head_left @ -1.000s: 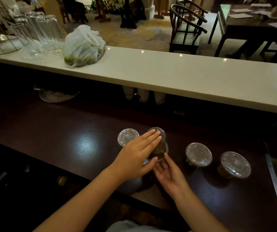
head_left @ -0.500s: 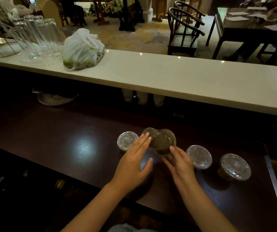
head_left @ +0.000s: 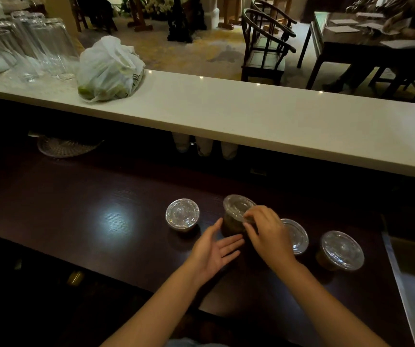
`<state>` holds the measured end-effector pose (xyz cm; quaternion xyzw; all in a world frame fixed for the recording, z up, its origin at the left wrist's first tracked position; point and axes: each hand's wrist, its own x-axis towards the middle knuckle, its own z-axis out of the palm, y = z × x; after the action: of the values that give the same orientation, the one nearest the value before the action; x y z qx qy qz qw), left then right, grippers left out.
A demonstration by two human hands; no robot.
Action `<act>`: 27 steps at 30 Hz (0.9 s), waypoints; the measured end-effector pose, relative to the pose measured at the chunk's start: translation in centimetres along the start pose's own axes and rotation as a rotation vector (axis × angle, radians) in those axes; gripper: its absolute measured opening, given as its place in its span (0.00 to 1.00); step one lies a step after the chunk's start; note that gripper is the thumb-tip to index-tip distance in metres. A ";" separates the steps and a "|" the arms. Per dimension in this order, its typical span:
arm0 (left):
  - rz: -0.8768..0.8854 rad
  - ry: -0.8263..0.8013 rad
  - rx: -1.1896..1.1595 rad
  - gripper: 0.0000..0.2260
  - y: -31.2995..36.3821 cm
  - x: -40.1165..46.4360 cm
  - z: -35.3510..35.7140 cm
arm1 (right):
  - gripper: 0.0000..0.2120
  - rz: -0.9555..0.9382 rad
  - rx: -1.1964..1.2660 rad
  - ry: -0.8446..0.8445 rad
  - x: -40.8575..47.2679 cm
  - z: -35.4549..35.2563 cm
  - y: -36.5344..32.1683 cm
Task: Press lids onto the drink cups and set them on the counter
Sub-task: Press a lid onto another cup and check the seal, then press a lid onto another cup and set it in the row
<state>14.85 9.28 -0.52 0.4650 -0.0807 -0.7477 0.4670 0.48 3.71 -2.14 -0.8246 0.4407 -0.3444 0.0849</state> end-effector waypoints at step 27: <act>-0.097 0.039 -0.125 0.19 -2.4 4.7 -3.5 | 0.22 -0.046 -0.194 -0.297 -6.3 3.2 1.6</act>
<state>15.44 8.04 -6.75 0.4529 -0.0023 -0.7638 0.4598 -0.92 7.14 -8.34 -0.8806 0.4354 -0.1767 0.0609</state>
